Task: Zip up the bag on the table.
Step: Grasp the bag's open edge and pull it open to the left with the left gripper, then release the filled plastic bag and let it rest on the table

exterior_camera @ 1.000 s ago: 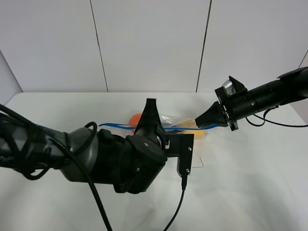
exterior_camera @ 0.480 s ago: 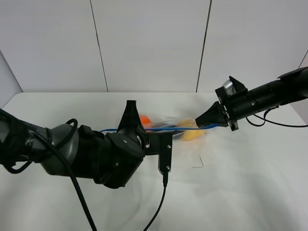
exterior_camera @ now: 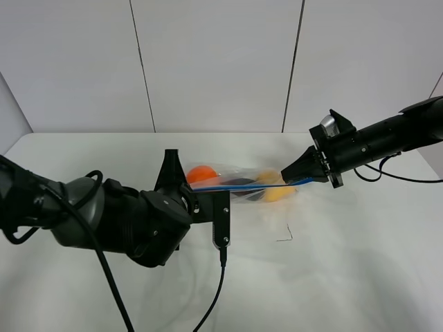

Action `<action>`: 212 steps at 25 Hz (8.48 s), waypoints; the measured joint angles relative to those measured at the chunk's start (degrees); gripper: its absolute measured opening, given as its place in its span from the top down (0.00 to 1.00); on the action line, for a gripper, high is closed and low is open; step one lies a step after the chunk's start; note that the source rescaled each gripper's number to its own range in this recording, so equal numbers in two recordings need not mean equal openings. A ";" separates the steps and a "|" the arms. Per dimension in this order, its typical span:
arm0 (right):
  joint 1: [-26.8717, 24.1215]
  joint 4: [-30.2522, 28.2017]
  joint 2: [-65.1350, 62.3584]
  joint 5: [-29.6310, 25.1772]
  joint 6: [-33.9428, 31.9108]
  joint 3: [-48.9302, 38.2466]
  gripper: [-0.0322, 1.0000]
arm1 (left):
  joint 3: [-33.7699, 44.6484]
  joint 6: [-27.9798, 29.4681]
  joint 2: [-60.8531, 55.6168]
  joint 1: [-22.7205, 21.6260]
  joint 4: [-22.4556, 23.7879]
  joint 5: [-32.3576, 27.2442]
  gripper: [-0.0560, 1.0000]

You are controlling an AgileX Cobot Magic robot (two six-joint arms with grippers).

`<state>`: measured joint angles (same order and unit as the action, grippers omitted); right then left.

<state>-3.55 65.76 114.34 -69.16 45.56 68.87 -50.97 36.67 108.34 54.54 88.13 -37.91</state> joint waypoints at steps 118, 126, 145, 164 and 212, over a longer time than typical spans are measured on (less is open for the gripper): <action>-0.17 -0.67 0.00 0.10 0.18 0.00 0.97 | 0.30 6.62 -9.33 -9.23 -6.79 -3.60 0.00; -0.17 -0.67 0.00 0.10 0.18 0.00 0.97 | -1.74 6.32 -12.75 -14.04 -17.56 -3.36 0.00; -0.17 -0.67 0.00 0.10 0.56 0.00 0.97 | -9.34 -18.51 -16.01 -36.40 -60.00 -1.10 0.00; -0.17 -0.84 0.00 0.10 1.42 0.00 0.97 | -12.47 -25.72 -16.01 -54.93 -69.63 -17.31 0.00; -0.17 0.00 0.00 0.11 3.23 0.00 0.97 | 15.72 -32.16 -82.53 -58.35 -77.12 -10.46 0.00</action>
<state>-3.72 65.76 114.34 -69.05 48.80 68.87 -35.26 4.52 25.81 -3.81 11.01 -48.37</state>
